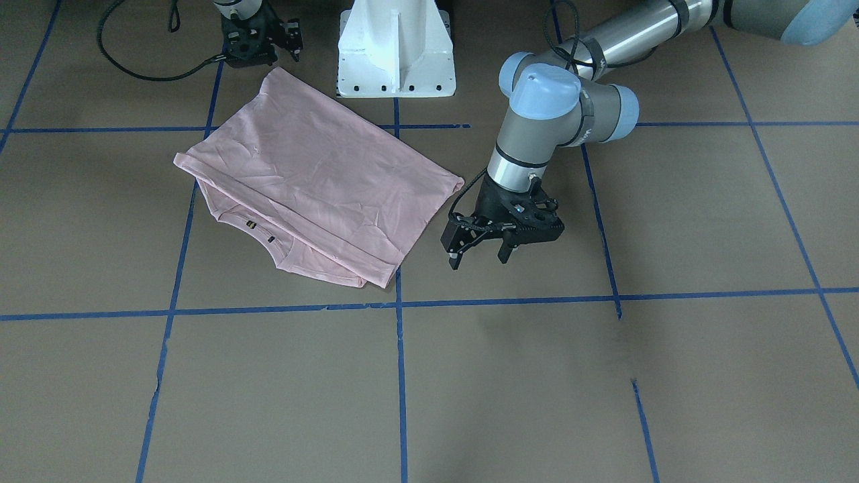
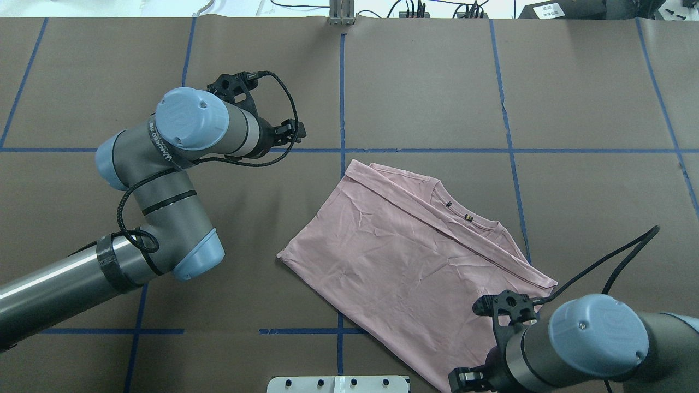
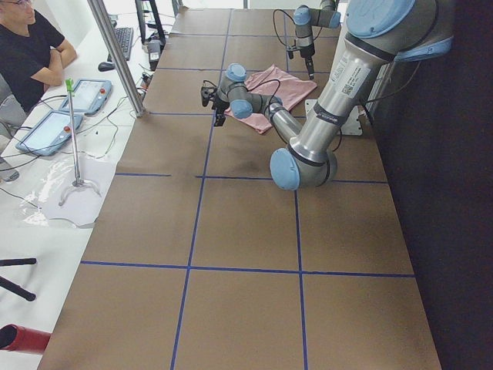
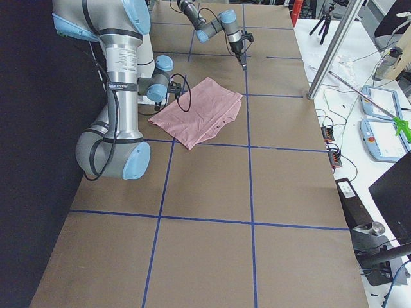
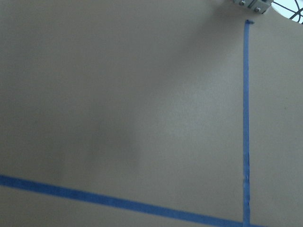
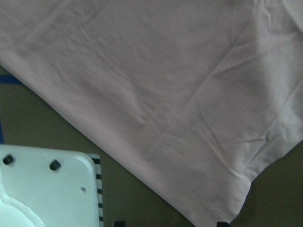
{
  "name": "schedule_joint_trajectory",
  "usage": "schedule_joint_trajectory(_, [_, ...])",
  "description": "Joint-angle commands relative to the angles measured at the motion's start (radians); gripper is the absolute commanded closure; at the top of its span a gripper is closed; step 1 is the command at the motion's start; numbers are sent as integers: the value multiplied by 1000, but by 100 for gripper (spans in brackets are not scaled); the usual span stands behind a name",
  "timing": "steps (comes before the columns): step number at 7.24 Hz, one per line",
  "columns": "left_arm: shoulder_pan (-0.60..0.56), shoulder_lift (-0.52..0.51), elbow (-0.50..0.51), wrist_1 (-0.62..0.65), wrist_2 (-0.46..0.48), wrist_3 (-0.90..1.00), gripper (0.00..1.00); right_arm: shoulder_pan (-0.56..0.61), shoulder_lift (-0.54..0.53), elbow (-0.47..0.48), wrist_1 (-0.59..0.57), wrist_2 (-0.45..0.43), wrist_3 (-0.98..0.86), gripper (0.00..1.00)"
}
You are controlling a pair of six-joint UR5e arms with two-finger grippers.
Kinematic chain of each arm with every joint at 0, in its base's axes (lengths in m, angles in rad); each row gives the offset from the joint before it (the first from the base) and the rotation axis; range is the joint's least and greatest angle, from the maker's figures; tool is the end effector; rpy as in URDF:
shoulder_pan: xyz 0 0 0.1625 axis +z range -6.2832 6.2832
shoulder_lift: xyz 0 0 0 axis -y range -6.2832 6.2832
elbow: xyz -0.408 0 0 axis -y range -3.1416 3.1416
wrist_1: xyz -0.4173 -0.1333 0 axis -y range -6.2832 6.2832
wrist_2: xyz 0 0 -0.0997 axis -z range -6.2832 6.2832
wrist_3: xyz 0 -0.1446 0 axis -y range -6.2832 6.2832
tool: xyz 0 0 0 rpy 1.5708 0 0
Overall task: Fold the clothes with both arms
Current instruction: 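Bring the left gripper to the folded shirt's corner while the right gripper holds it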
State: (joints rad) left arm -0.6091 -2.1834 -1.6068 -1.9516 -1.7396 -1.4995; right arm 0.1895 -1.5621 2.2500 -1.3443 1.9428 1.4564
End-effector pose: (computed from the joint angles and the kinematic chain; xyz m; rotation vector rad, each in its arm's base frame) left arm 0.5451 -0.5132 0.2322 0.1993 1.0266 -0.4015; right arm -0.4695 -0.1723 0.3088 -0.2047 -0.9446 -0.1009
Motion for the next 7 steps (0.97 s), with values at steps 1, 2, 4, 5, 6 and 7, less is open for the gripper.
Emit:
schedule_joint_trajectory(1, [112,28,-163,220,-18,-141,1,175,36,10,2,2,-1,0])
schedule_joint_trajectory(2, [173,34,-174,256,-12,-227,3,245,59,10,2,10,-1,0])
schedule_joint_trajectory(4, [276,53,-156,257,46,-327,8,309,94,7,2,5,-1,0])
schedule_joint_trajectory(5, [284,53,-139,257,64,-331,9,321,93,7,2,7,-1,0])
schedule_joint_trajectory(6, [284,53,-122,255,71,-334,9,327,94,7,2,8,-1,0])
schedule_joint_trajectory(7, [282,53,-119,257,72,-334,11,329,94,7,1,8,-1,0])
